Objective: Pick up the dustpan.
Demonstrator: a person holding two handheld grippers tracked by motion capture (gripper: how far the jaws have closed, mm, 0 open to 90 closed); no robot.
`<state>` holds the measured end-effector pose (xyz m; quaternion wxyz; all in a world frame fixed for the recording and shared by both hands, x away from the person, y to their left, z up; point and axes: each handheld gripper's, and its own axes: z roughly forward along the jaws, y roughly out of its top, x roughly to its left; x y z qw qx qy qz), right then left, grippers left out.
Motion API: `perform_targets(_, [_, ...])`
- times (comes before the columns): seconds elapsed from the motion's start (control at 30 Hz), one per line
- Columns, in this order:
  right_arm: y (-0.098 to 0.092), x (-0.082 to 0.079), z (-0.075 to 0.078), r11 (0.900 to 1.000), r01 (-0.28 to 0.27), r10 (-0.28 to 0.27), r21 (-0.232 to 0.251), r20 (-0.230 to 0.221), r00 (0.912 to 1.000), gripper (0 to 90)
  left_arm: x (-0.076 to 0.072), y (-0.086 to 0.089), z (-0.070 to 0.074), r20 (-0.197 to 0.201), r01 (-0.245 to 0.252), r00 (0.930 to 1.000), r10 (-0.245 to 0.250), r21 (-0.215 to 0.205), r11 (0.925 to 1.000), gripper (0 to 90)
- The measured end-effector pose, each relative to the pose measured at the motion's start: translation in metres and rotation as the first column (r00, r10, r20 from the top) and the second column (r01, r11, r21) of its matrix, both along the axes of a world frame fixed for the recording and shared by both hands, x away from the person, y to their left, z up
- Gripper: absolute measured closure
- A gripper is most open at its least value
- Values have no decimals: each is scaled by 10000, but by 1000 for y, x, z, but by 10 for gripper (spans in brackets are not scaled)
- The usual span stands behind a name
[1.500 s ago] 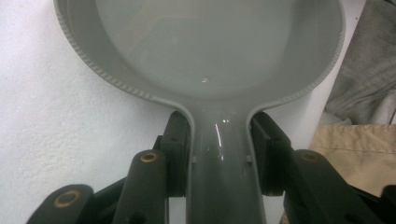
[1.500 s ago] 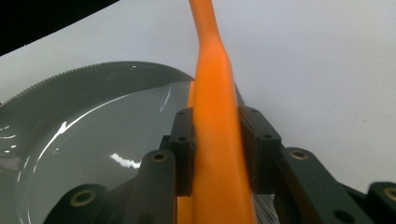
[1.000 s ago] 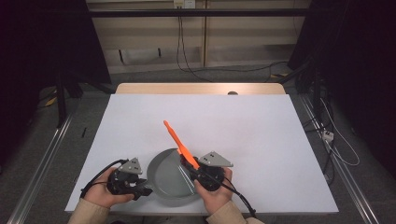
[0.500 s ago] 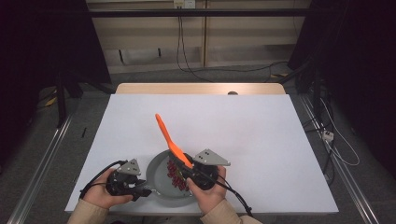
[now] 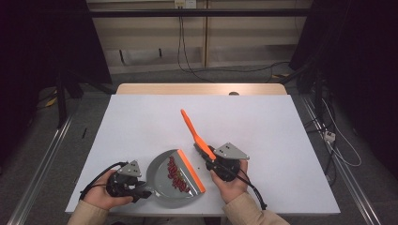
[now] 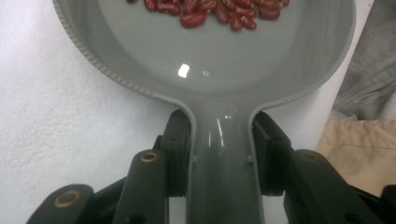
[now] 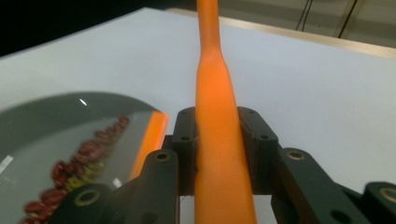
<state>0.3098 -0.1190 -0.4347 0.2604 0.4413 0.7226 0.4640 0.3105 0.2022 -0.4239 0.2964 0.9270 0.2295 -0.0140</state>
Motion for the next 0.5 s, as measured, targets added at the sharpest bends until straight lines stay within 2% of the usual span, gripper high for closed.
perform_targets(0.1, [9, -5, -5, 9997, -218, 218, 118, -64, 9997, 707, 0, 0, 0, -11, -33, 10000, 33, -25, 10000, 629])
perform_targets(0.2, [24, -10, -7, 9976, -404, 414, 565, -164, 9990, 704, 0, 0, -1, -12, -43, 10000, 43, -14, 10000, 629])
perform_targets(0.27, [31, -11, -7, 9922, -617, 647, 1087, -241, 9976, 705, -1, 0, -1, 34, -24, 10000, 24, -44, 10000, 628])
perform_targets(0.33, [34, -13, -4, 9863, -710, 735, 1489, -115, 9972, 708, -1, 1, -2, 191, 2, 9998, -1, -73, 10000, 627])
perform_targets(0.4, [32, -11, 2, 9722, -771, 847, 2212, -249, 9961, 708, -1, 1, -3, 127, -71, 9999, 73, -136, 9999, 625])
perform_targets(0.43, [30, -9, 4, 9673, -781, 899, 2411, -380, 9952, 708, -1, 1, -4, 155, -54, 9999, 57, -178, 9998, 625])
perform_targets(0.47, [28, -8, 7, 9702, -655, 748, 2331, -313, 9967, 709, -1, 1, -4, 269, -22, 9996, 27, -187, 9998, 624])
perform_targets(0.5, [25, -8, 12, 9747, -683, 699, 2130, 4, 9976, 708, -1, 1, -4, 288, -24, 9996, 30, -202, 9998, 624])
